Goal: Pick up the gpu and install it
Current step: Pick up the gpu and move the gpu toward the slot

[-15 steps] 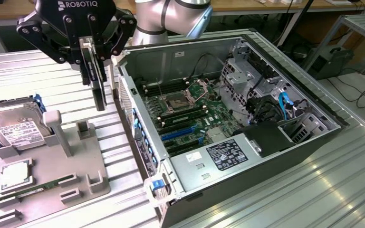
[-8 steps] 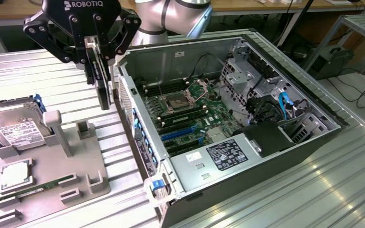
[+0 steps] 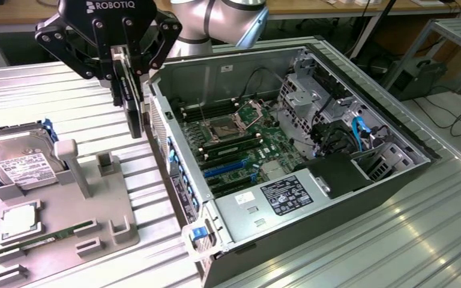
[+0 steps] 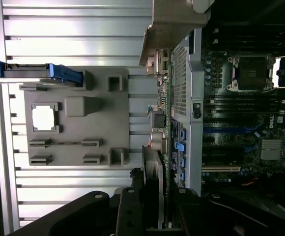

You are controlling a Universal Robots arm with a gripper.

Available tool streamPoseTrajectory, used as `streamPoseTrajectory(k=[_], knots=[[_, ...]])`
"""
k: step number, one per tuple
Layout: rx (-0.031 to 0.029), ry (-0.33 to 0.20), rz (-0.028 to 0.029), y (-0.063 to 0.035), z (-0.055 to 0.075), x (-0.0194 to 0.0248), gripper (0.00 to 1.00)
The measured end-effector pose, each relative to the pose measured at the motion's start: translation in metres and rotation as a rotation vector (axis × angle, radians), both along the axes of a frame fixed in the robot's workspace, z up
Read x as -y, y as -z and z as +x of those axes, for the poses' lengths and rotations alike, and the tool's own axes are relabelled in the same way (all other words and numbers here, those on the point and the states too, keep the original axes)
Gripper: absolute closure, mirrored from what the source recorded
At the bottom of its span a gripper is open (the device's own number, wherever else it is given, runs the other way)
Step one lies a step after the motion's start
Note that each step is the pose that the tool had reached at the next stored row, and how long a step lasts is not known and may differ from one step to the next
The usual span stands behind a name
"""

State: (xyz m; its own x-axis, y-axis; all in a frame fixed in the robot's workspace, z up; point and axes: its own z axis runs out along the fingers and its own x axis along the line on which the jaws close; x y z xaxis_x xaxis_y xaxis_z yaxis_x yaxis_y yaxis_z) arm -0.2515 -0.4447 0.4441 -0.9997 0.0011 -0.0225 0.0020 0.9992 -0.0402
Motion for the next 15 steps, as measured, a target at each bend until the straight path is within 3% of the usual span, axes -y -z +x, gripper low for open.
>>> streamPoseTrajectory(k=[15], knots=[[0.0001,0.000,0.0000,0.0001,0.013,0.0000,0.72]])
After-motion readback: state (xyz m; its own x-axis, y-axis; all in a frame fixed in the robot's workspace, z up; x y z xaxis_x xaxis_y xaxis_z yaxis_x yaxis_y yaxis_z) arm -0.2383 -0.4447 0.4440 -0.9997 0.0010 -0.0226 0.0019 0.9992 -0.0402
